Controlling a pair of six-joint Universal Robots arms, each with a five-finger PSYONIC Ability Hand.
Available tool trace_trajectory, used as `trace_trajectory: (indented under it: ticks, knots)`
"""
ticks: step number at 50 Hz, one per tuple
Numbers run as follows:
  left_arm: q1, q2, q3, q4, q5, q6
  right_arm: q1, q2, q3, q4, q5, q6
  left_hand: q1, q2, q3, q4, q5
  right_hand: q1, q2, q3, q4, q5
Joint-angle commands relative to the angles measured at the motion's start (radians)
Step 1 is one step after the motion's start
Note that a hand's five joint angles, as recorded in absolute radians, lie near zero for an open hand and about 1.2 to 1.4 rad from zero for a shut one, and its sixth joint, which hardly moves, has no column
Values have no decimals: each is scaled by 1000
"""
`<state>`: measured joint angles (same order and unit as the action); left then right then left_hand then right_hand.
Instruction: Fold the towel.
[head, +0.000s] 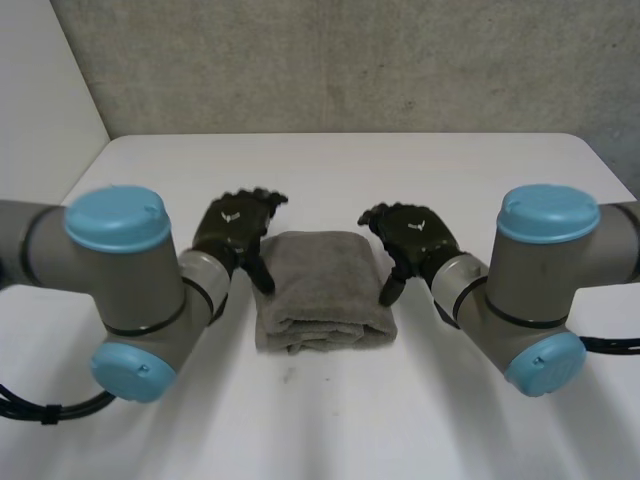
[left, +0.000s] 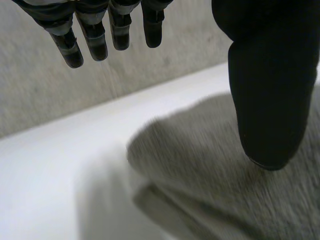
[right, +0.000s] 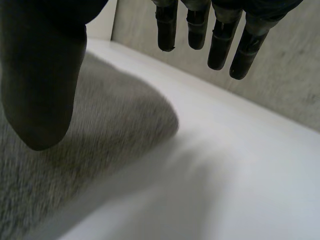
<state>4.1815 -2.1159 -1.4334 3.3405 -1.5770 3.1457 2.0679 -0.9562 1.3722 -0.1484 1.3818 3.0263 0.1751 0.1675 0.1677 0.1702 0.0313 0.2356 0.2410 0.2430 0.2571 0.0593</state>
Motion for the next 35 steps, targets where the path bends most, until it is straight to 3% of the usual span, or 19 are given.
trace_trajectory:
  ticks: [1, 7, 13, 23, 35]
  knots:
    - [6, 170, 30, -67, -29, 2, -3, -145, 15, 3, 25, 3, 0, 8, 8, 5, -31, -61, -66, -69, -83, -59]
    - [32, 316, 108, -218, -81, -9, -15, -297, -11, 55, 155, 0, 0, 8, 8, 5, -31, -61, -66, -69, -83, -59]
    - [89, 383, 160, -322, -98, -12, -34, -387, -70, 159, 226, -17, 0, 8, 8, 5, -31, -61, -66, -69, -83, -59]
    - [172, 481, 220, -450, -94, -23, -106, -487, -123, 247, 223, -30, 0, 8, 8, 5, -30, -61, -66, -69, -83, -59]
    - [164, 481, 232, -477, -87, -21, -135, -513, -162, 319, 217, -37, 3, 11, 11, 8, -28, -61, -66, -69, -83, -59]
